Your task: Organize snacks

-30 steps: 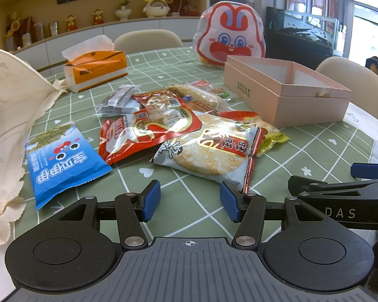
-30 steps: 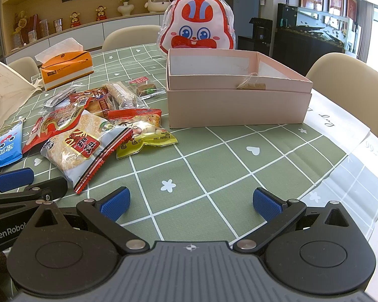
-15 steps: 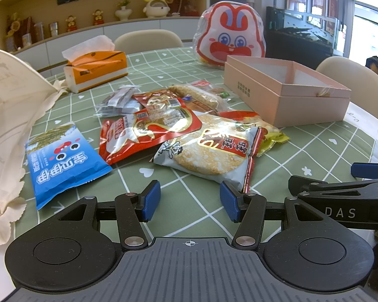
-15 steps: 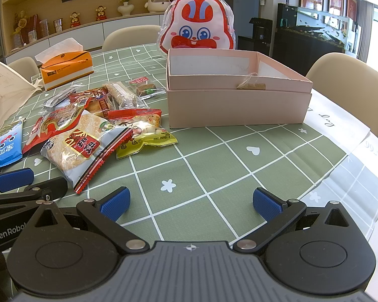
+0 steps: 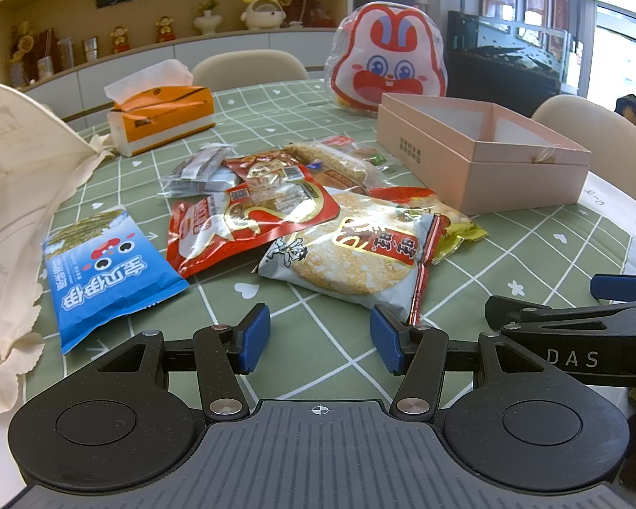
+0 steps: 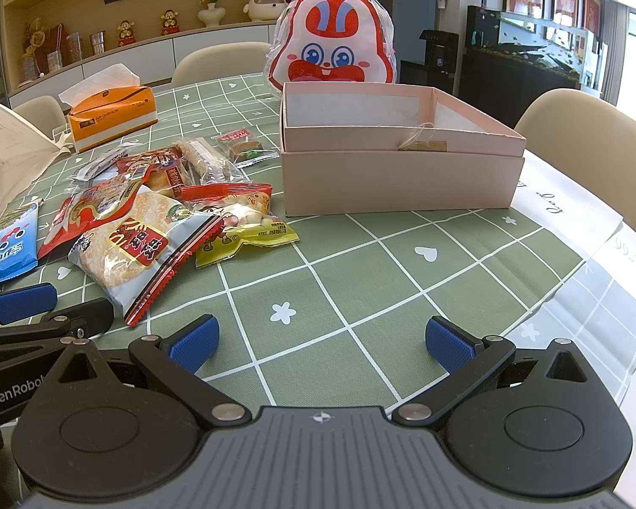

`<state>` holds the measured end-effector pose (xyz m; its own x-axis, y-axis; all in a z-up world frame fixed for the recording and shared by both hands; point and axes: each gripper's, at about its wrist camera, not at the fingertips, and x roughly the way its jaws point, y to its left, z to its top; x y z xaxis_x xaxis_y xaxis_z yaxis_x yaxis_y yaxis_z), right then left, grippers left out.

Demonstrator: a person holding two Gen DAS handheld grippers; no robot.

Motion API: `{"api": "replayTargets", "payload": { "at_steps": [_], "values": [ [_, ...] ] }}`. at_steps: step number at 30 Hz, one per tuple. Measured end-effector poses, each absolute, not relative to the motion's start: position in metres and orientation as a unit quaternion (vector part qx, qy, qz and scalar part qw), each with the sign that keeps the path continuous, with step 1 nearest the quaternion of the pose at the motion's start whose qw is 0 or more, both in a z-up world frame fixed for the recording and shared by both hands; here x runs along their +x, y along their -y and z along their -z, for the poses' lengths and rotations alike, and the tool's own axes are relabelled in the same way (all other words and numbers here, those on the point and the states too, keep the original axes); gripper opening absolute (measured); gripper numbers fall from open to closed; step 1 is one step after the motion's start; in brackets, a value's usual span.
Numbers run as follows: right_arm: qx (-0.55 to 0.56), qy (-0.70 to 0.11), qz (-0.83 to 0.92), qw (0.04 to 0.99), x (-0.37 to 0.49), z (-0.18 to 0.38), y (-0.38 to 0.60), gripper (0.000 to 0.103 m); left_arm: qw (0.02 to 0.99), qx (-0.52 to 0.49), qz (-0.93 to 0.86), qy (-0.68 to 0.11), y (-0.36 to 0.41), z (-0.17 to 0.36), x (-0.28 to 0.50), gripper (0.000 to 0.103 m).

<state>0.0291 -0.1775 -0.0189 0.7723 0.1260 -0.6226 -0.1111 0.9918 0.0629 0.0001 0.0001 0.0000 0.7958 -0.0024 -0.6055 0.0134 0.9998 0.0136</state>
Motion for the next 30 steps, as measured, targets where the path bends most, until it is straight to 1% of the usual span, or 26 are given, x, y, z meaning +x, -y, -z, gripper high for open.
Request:
{"api": "replayTargets", "payload": {
  "at_steps": [23,27,30],
  "values": [
    [0.007,-0.333,-0.067,0.940,0.031,0.021,0.179,0.103,0.948,0.008,0.004,-0.319,0.000,0.000,0.000,0.059],
    [-0.010,-0.365,-0.103,0.925,0.040,0.013,0.186,0.103,0.946,-0.026,0.027,-0.321,-0.012,-0.003,-0.002,0.058],
    [-0.019,-0.375,-0.121,0.919,0.044,0.013,0.187,0.103,0.941,-0.066,0.029,-0.332,-0.043,-0.015,0.001,0.058]
  ]
}}
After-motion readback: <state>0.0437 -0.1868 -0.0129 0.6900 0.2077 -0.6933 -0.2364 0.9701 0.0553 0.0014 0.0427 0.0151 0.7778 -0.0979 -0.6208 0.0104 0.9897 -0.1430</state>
